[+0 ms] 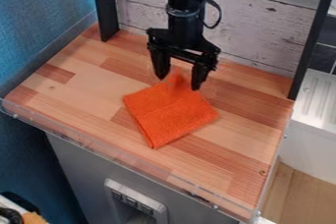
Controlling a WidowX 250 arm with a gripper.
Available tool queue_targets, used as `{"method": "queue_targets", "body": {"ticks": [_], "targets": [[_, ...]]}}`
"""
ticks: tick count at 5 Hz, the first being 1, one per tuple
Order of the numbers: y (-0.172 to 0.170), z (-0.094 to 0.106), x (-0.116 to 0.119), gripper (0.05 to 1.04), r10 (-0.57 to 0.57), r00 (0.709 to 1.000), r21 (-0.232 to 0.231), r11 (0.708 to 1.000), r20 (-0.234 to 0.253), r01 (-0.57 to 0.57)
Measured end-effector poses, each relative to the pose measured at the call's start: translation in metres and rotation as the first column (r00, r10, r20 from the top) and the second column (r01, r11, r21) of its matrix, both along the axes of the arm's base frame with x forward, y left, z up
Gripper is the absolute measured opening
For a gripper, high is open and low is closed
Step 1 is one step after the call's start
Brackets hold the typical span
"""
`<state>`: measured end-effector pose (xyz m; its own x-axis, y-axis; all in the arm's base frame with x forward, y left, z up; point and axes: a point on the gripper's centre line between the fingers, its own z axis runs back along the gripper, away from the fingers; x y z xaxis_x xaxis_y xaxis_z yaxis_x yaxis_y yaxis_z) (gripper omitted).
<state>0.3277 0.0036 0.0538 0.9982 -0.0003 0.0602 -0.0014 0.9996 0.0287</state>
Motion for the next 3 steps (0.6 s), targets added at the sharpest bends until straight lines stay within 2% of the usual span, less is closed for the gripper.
{"method": "queue_targets", "body": {"ticks": [1,2,3], "targets": [[-0.008,-0.001,-0.003,0.972,0.004,1.0,-0.01,1.0,-0.015,-0.004],[-0.016,-0.004,-0.007,0.703,-0.001,0.999,-0.021,1.0,-0.032,0.0],[-0.021,-0.006,-0.011,0.393,-0.008,0.999,-0.035,0.999,-0.045,0.006]]}}
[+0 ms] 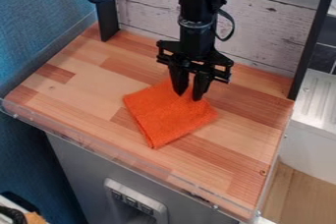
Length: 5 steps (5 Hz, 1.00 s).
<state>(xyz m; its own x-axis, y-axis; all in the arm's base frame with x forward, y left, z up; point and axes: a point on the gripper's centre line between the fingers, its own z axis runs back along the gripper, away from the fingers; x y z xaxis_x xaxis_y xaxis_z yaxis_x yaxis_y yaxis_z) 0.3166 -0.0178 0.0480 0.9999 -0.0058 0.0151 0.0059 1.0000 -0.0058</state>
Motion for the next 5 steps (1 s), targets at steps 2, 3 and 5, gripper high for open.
{"method": "queue_targets", "body": {"ticks": [2,3,5], "targets": [[0.001,-0.016,-0.008,0.071,-0.029,1.0,-0.005,1.0,-0.011,0.029],[0.008,-0.026,-0.01,0.061,-0.025,1.0,-0.005,1.0,-0.018,0.025],[0.011,-0.032,-0.01,0.059,-0.018,1.0,-0.006,1.0,-0.018,0.018]]}}
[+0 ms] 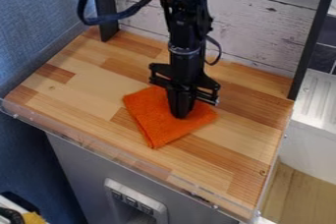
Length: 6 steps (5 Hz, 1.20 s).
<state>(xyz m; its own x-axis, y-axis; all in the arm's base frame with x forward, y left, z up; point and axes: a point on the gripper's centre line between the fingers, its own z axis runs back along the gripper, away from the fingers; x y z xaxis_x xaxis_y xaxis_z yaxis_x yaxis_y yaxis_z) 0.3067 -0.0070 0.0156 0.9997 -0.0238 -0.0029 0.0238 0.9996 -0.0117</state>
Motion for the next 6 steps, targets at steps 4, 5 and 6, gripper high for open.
{"method": "queue_targets", "body": {"ticks": [4,5,6], "targets": [[-0.018,0.033,-0.017,0.768,0.016,1.0,0.024,1.0,-0.003,-0.016],[-0.029,0.046,-0.029,0.995,0.017,1.0,0.032,0.999,0.011,-0.017],[-0.038,0.063,-0.041,1.001,0.017,1.0,0.031,0.999,0.026,-0.018]]}}
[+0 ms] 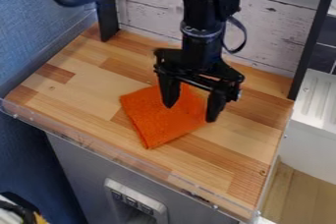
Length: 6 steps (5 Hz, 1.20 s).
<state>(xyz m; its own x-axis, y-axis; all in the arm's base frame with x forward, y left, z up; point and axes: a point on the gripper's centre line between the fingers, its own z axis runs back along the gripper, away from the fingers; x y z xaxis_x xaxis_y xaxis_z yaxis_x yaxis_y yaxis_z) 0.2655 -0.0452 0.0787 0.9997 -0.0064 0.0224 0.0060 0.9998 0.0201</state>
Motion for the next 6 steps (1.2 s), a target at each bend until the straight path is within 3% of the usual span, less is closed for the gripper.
{"method": "queue_targets", "body": {"ticks": [2,3,6], "targets": [[-0.016,0.021,-0.02,0.994,0.007,1.0,-0.003,1.0,-0.007,-0.007],[-0.025,0.026,-0.027,0.996,0.014,0.999,0.0,1.0,-0.037,-0.014],[-0.038,0.04,-0.029,0.999,0.001,1.0,-0.023,1.0,-0.024,-0.001]]}}
